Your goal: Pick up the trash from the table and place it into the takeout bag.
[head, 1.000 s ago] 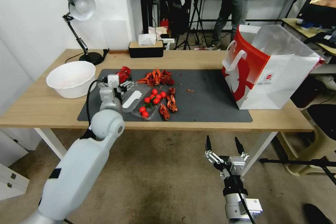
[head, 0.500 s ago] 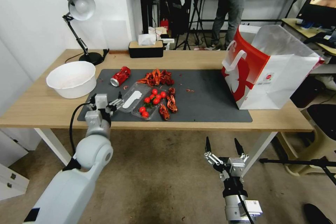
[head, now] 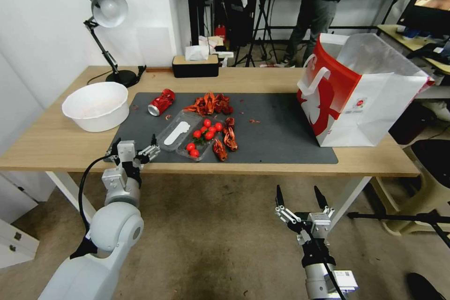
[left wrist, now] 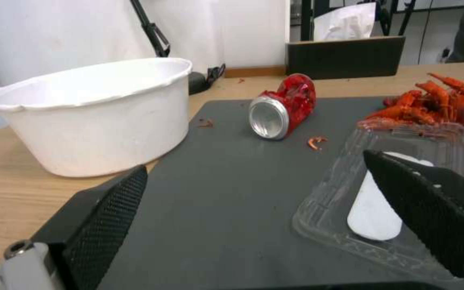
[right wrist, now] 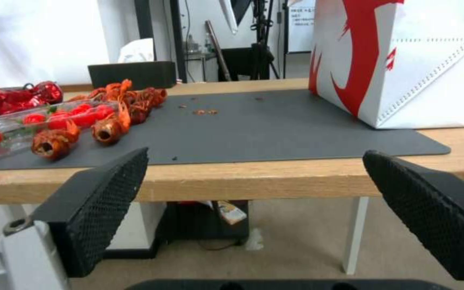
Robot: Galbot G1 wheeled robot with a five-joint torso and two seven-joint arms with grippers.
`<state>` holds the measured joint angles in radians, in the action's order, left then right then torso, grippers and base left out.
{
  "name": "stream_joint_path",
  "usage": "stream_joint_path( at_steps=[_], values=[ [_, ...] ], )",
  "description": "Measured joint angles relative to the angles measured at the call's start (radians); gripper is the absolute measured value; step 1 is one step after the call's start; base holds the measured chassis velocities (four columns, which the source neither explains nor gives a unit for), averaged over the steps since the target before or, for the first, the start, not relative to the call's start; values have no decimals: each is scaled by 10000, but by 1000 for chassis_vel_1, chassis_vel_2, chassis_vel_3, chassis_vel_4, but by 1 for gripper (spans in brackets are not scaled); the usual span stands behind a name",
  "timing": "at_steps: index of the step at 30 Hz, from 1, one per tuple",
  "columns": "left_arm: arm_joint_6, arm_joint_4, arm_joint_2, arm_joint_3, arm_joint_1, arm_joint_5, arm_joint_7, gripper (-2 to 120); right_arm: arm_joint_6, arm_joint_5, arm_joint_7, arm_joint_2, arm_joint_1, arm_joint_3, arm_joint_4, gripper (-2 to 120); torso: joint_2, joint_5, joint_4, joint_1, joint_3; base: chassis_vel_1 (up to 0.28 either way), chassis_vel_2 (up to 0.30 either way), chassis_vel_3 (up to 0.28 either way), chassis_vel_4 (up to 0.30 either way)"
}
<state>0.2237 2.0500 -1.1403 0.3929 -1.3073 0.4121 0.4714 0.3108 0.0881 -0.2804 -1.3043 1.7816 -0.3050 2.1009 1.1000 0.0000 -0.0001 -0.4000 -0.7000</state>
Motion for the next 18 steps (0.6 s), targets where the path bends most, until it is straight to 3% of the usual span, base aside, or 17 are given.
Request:
stream_joint_path(
  at_steps=[18],
  values=[
    [30, 18, -152, -78, 251, 20, -93, 100, 28, 394, 547, 318, 157, -187, 246, 100, -1, 0, 1, 1, 0, 0, 0, 0, 0]
  ],
)
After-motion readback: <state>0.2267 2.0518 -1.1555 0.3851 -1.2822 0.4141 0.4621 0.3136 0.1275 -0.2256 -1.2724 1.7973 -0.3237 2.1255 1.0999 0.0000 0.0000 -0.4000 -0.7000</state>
